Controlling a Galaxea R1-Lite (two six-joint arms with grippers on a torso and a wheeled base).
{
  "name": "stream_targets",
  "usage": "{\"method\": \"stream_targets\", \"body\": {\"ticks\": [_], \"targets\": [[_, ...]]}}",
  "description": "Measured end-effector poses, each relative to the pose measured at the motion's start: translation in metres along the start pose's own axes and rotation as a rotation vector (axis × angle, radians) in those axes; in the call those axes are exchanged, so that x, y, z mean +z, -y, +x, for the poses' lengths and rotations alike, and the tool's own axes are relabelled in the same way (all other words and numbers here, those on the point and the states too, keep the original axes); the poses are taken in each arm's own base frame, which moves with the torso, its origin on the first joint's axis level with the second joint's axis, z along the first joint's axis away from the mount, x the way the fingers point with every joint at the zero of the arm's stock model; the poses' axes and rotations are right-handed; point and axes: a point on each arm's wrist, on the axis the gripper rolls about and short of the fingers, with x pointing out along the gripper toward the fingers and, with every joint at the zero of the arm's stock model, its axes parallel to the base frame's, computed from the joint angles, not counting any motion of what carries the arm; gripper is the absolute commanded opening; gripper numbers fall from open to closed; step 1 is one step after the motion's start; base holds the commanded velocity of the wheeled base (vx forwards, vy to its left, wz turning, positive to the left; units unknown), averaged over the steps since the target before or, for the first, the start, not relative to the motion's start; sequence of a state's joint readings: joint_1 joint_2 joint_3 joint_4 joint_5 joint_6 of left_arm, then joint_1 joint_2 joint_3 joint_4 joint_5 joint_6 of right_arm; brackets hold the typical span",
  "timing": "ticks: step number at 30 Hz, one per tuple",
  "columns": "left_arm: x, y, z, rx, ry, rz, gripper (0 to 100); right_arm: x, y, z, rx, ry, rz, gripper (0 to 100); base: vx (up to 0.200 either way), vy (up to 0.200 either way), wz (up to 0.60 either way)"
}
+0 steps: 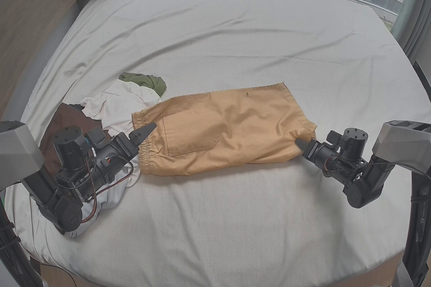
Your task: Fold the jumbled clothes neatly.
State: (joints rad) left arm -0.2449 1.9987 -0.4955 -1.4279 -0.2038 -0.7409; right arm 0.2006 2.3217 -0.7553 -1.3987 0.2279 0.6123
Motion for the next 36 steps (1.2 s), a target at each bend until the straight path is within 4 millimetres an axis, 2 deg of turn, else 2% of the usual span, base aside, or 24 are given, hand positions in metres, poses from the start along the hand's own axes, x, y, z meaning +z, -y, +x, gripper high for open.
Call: {"method": "stream_targets", "body": {"ticks": [6, 24, 36], "targets": [[-0.001, 0.000, 0.000, 0.001, -0.003, -0.001, 100, -0.007, 0.003, -0.019, -0.014, -0.007, -0.015, 0, 0.000, 0.000, 0.00], [-0.003, -0.001, 0.000, 0.005, -0.011, -0.003, 100, -0.025, 0.012, -0.100, -0.149, -0.147, -0.168, 0, 0.000, 0.000, 0.00], [-0.003, -0.001, 0.000, 0.004, -0.013, -0.003, 100, -0.031, 0.020, -0.147, -0.257, -0.226, -0.173, 0, 0.000, 0.000, 0.00]]}}
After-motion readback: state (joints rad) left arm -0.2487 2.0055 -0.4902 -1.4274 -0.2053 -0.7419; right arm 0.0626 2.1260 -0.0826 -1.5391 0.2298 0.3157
